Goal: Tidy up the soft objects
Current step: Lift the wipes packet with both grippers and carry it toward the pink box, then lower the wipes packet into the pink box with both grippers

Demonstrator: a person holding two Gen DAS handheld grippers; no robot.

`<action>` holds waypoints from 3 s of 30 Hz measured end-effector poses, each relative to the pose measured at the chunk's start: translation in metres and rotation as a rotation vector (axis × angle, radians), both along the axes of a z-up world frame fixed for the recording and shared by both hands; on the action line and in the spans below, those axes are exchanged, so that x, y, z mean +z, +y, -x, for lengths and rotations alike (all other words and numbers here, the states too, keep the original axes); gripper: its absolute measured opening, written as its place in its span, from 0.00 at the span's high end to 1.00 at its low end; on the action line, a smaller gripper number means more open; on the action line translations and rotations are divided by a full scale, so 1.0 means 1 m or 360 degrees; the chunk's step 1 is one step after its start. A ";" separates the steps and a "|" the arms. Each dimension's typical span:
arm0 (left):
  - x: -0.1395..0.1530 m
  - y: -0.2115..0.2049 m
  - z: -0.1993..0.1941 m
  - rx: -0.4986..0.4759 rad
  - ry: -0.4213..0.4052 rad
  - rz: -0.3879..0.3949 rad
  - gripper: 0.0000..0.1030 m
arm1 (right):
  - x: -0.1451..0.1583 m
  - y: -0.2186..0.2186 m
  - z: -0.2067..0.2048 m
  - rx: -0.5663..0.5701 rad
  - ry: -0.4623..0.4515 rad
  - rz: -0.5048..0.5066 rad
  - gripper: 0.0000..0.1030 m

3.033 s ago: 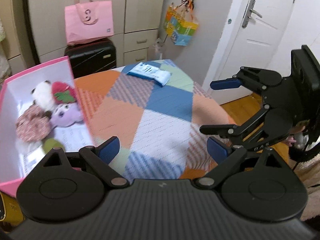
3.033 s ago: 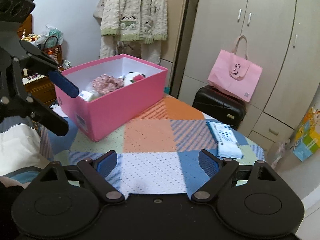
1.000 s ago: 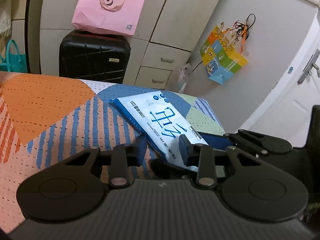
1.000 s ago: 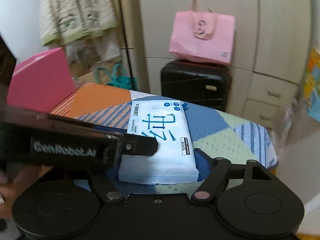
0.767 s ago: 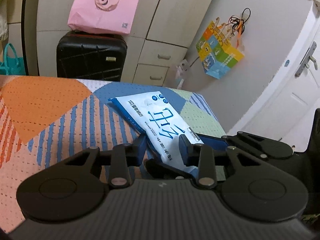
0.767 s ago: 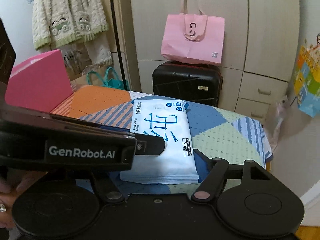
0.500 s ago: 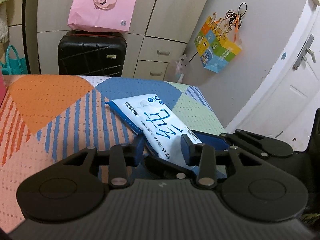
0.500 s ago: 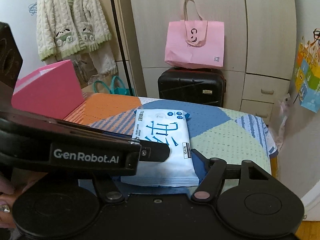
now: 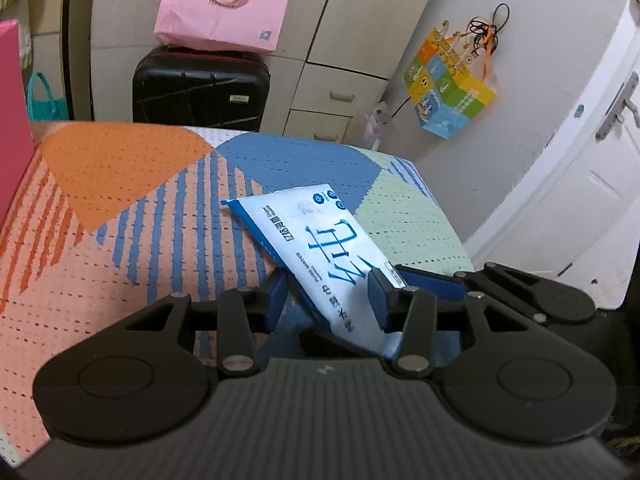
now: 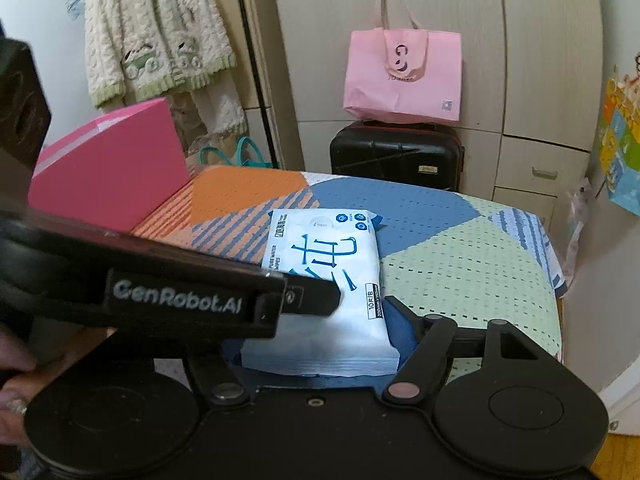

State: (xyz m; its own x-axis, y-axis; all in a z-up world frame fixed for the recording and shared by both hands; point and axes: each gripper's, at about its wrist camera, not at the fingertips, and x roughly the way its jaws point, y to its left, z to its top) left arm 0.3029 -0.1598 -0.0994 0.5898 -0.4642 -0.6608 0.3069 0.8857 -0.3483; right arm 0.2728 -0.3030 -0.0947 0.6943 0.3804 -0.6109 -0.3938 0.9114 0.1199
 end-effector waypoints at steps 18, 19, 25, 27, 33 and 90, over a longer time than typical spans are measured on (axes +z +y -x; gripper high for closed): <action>0.015 -0.002 0.025 -0.0139 -0.0101 -0.0065 0.63 | 0.004 0.009 0.014 -0.0086 -0.0027 -0.0039 0.31; 0.018 -0.003 0.029 -0.0154 -0.0105 -0.0099 0.63 | 0.005 0.010 0.018 -0.0100 -0.0031 -0.0057 0.31; 0.032 0.000 0.053 -0.0196 -0.0055 -0.0224 0.63 | 0.010 0.014 0.042 -0.0153 0.0063 -0.0204 0.31; 0.038 0.004 0.063 -0.0212 -0.0064 -0.0225 0.63 | 0.013 0.017 0.052 -0.0179 0.0070 -0.0230 0.31; 0.048 0.017 0.090 -0.0263 -0.0051 -0.0183 0.63 | 0.024 0.023 0.079 -0.0181 0.0062 -0.0229 0.31; 0.171 0.265 0.157 0.0073 -0.0330 0.0111 0.57 | 0.171 0.246 0.123 0.0504 -0.0256 -0.0012 0.29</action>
State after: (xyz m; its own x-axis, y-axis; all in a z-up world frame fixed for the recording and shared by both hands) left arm 0.1463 0.1054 0.0716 0.7312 -0.4738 -0.4907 0.3379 0.8765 -0.3429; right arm 0.1500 -0.0568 0.0761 0.6284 0.5961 -0.4998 -0.6710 0.7404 0.0394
